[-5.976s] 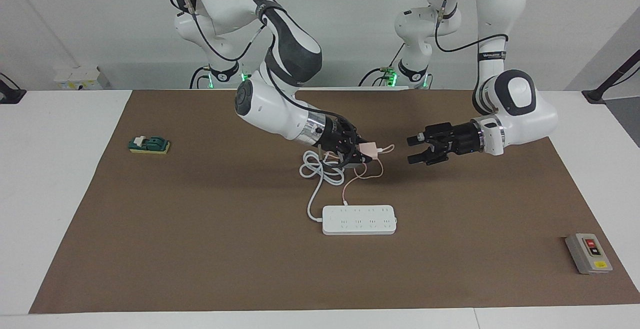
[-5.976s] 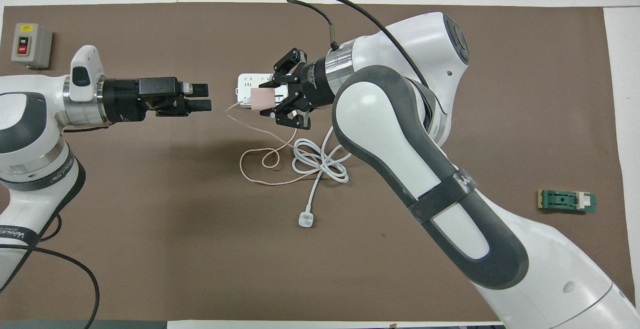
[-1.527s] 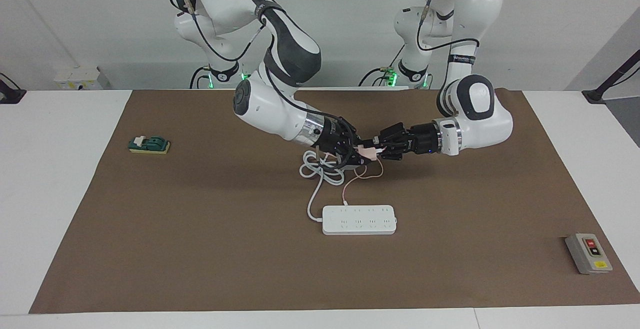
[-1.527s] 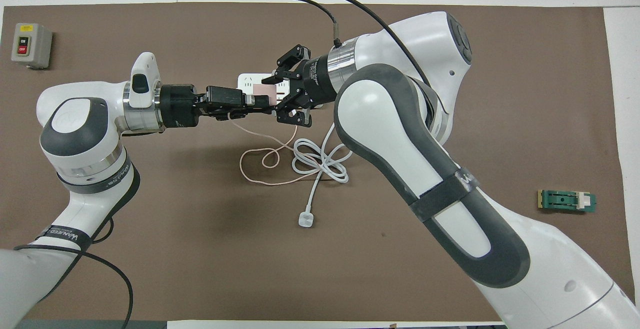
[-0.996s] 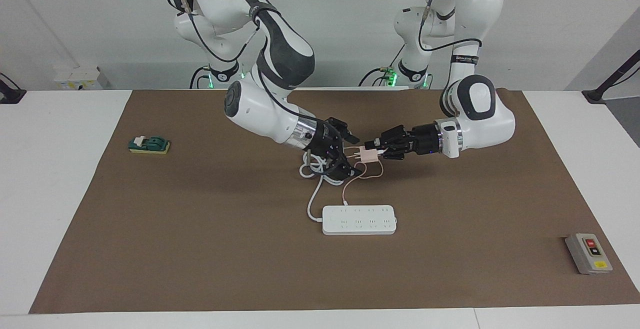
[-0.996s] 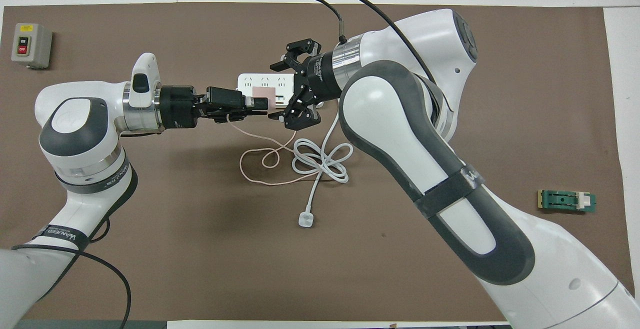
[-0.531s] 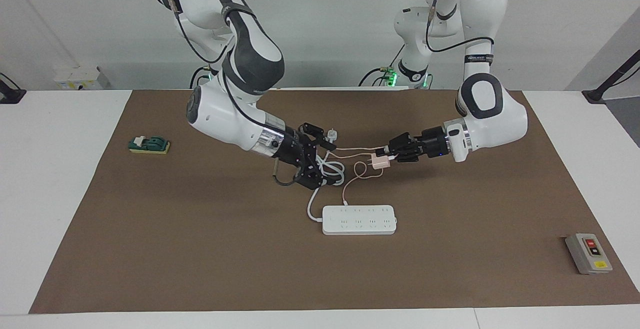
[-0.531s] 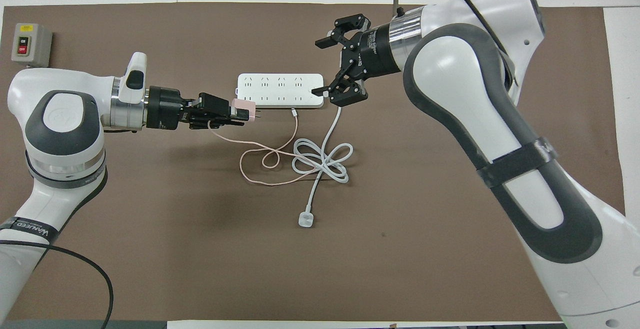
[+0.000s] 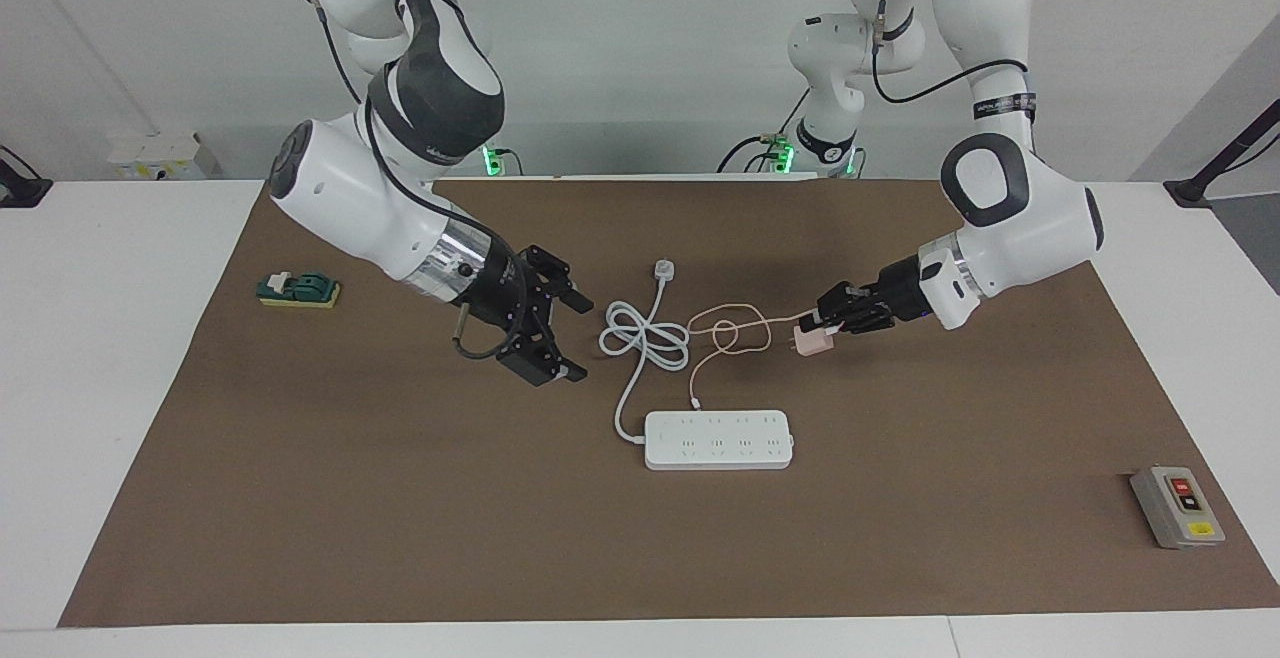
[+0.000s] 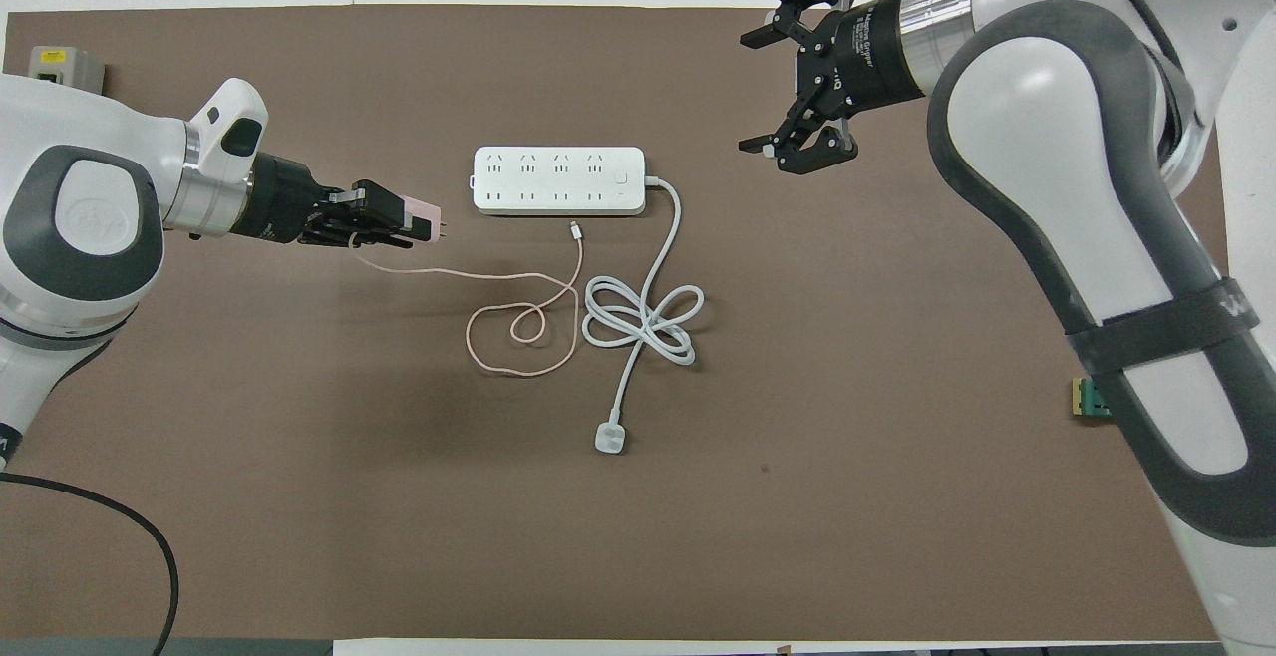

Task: Plug charger into power strip
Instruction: 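Open the right gripper and withdraw it from the charger, then carry the charger with the left gripper to the power strip socket, then push the charger prongs into the power strip socket with the left gripper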

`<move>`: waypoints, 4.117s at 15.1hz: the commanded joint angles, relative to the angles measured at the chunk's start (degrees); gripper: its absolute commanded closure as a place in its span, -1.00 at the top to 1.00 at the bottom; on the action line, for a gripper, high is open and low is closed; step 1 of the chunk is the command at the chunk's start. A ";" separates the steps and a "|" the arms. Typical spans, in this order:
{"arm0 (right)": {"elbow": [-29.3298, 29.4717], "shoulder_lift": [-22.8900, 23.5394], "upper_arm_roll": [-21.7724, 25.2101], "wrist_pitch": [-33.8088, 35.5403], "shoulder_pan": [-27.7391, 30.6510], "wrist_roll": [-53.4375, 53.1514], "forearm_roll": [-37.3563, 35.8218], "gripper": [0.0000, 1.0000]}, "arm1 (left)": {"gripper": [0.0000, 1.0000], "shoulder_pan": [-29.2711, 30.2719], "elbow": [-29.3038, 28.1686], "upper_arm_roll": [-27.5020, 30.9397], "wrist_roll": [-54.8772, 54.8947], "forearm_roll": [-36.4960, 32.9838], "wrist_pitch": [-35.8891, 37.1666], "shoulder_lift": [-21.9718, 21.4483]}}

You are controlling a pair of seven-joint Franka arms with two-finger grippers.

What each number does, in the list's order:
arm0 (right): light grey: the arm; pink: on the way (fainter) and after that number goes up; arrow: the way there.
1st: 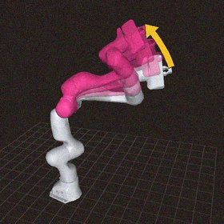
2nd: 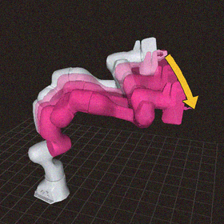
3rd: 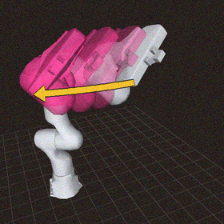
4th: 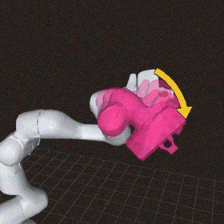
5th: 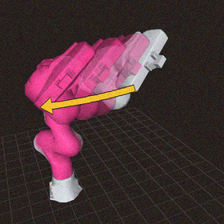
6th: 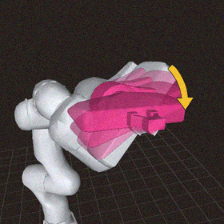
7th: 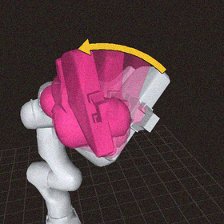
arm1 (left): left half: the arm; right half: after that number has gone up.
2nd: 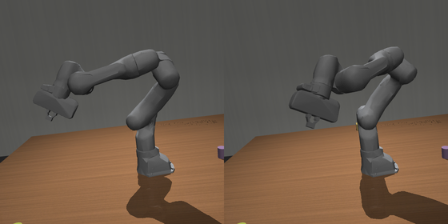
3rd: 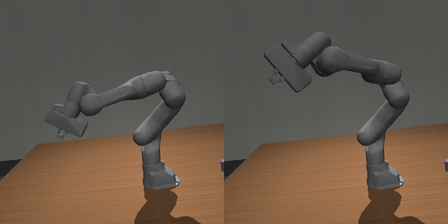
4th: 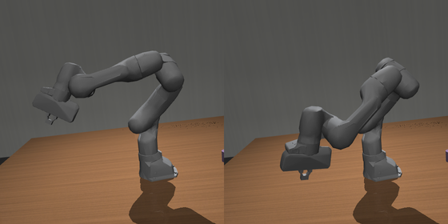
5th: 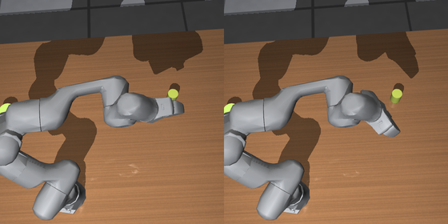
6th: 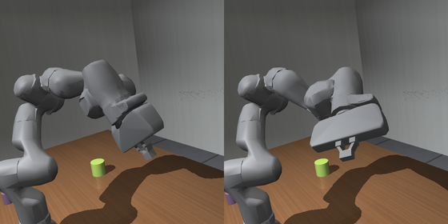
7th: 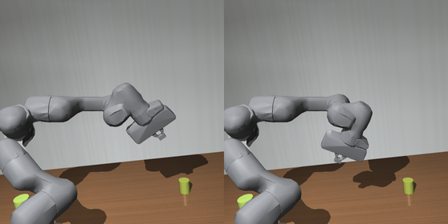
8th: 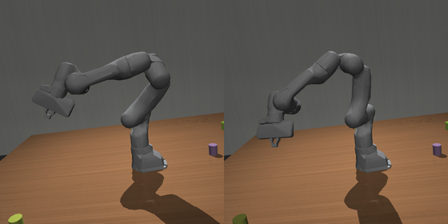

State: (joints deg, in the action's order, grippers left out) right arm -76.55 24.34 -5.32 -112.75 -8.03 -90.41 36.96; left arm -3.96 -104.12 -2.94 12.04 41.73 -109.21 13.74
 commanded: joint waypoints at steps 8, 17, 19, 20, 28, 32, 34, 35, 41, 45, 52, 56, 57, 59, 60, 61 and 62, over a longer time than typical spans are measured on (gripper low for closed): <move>0.09 -1.93 0.40 9.20 4.95 39.64 -16.29 1.00 | -1.00 -0.78 7.25 -0.22 14.38 -13.06 -0.47 3.31; -0.35 -6.23 0.49 19.23 8.47 79.03 -33.43 1.00 | -1.00 -3.42 9.98 -0.13 39.60 -19.46 -3.63 5.41; -0.35 -7.55 0.49 21.07 9.09 83.10 -34.85 1.00 | -1.00 -4.38 12.27 -0.13 46.55 -22.30 -5.04 6.47; -0.53 -8.69 0.49 22.74 9.26 83.98 -34.85 1.00 | -1.00 -4.73 12.36 -0.13 47.62 -22.57 -5.05 6.65; -6.94 -19.67 1.54 27.49 9.44 95.42 -40.29 1.00 | -1.00 -8.95 15.09 -0.13 48.25 -31.78 -6.45 8.23; -13.08 -25.47 2.68 29.08 9.35 95.24 -39.95 1.00 | -1.00 -10.45 15.00 -0.13 48.25 -33.81 -8.46 8.41; -15.73 -26.89 2.95 28.82 9.44 95.07 -39.25 1.00 | -1.00 -10.89 14.92 -0.39 48.69 -38.54 -11.53 8.50; -16.08 -27.15 3.04 28.56 9.53 95.07 -39.16 1.00 | -1.00 -11.24 14.48 -0.40 48.77 -39.00 -12.42 8.50; -20.30 -28.83 3.04 23.73 11.37 95.07 -36.79 1.00 | -1.00 -12.21 14.48 -0.66 51.83 -43.22 -14.88 10.78; -19.34 -28.83 3.57 23.19 12.43 95.24 -35.91 1.00 | -1.00 -12.12 14.39 -0.66 57.91 -43.14 -17.26 12.19; -17.93 -28.74 3.74 23.90 12.52 95.42 -35.99 1.00 | -1.00 -13.61 11.93 -0.66 57.30 -42.70 -17.00 12.19; -16.00 -28.30 3.65 26.70 12.69 95.42 -35.91 1.00 | -1.00 -14.41 9.99 -0.57 57.21 -42.70 -17.44 11.66; -15.91 -28.30 3.65 26.71 12.60 95.42 -35.99 1.00 | -1.00 -14.41 9.99 -0.57 57.13 -42.70 -17.61 11.66; -15.91 -28.39 3.74 26.62 12.60 95.42 -35.99 1.00 | -1.00 -14.41 9.21 -0.57 56.95 -42.70 -17.96 11.57; -16.00 -28.47 3.74 26.62 12.60 95.42 -36.08 1.00 | -1.00 -14.41 9.20 -0.57 56.43 -42.70 -17.97 11.57; -16.08 -28.48 3.74 26.53 12.52 95.33 -36.08 1.00 | -1.00 -14.41 9.20 -0.57 56.25 -42.70 -17.97 11.57; -16.09 -28.48 3.74 26.53 12.52 95.33 -36.08 1.00 | -1.00 -14.41 9.20 -0.57 56.16 -42.70 -17.97 11.57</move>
State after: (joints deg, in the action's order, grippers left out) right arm -92.91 -3.86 -1.23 -87.08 3.47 3.57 -0.32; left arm -17.75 -93.46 -4.17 69.03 -0.47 -126.03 26.29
